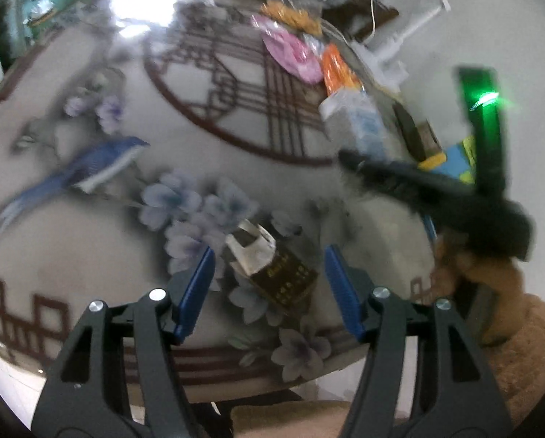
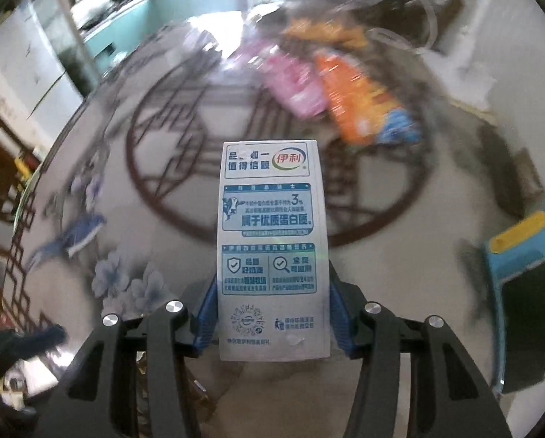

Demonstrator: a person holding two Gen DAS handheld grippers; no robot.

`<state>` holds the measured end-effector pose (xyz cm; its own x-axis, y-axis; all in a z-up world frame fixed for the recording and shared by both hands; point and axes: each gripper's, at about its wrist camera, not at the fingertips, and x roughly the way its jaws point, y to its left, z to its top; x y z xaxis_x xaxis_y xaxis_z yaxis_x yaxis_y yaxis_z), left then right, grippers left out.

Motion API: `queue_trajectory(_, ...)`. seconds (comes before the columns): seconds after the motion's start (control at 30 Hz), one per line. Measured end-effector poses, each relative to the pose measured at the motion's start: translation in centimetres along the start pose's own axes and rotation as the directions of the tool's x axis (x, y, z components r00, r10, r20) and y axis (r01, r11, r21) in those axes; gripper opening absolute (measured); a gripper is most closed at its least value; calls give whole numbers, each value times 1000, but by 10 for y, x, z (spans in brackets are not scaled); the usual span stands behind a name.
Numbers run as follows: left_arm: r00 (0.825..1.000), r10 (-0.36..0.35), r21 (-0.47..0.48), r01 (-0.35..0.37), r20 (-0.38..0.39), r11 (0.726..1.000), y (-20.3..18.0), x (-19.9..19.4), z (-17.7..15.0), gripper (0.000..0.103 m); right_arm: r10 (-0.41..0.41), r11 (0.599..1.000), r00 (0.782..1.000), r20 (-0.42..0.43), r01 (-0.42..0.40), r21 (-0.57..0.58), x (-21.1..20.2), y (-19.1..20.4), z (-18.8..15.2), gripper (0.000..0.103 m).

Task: Collect trash
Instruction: 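Grasp the white Yili milk carton with the right tool while the left tool grasps the dark cigarette pack, then lift the milk carton with the right tool while the left tool lifts the cigarette pack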

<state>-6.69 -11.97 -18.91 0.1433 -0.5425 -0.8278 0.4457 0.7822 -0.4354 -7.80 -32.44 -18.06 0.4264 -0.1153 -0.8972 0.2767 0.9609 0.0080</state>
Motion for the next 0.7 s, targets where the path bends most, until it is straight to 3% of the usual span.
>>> queue_trajectory(0.2,994,-26,-97,15,-107,995,5,38,-12,63,-21,1000,999,26,20,23,-22,-2,-18,50)
queue_trajectory(0.5,994,1,-86,-10,-109,996,-9,66,-13,65,-27,998,999,28,26,53,-37,-9,-31,50)
queue_trajectory(0.6,994,-12,-83,3,-109,997,-6,68,-10,45,-30,998,999,35,28,62,-41,-11,-33,50)
queue_trajectory(0.7,995,-30,-76,23,-94,997,-4,65,-6,35,-25,997,999,43,22,68,-43,-11,-31,50)
